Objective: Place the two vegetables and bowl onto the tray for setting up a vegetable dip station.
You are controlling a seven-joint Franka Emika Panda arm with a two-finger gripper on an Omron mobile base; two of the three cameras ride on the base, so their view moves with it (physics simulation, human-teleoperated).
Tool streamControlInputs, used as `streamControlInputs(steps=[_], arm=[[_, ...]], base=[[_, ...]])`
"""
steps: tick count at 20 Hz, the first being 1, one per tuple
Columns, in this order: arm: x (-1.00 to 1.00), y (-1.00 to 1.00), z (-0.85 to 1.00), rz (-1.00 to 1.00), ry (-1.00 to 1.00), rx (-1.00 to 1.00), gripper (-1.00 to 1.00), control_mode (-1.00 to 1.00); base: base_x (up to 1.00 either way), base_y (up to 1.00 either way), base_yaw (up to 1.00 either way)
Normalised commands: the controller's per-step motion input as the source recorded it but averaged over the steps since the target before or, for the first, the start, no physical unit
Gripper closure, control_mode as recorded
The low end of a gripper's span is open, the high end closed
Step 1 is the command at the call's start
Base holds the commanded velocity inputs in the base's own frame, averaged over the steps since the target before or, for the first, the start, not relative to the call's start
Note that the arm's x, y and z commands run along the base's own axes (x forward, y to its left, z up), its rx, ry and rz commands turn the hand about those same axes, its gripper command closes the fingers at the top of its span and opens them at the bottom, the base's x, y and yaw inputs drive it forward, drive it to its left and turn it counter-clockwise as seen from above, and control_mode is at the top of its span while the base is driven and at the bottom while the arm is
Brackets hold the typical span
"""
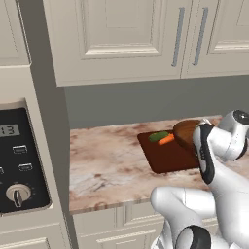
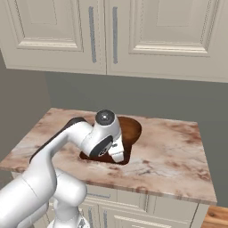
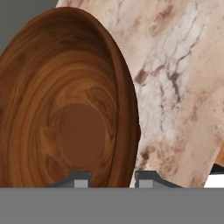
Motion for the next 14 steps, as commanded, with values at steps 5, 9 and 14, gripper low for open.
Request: streamControlInputs(steps=[5, 9, 14], arm=[[0.00, 0.39, 0.02, 0.02, 0.04, 0.00, 1.00, -1.00], [0.00, 0.30, 0.00, 0.04, 0.04, 0.02, 1.00, -1.00], [0.00, 0.22, 0.00, 0.05, 0.07, 0.07, 1.00, -1.00]], base=[[0.00, 0.00, 0.00], [0.00, 0.00, 0.00], [0.00, 0.00, 0.00]])
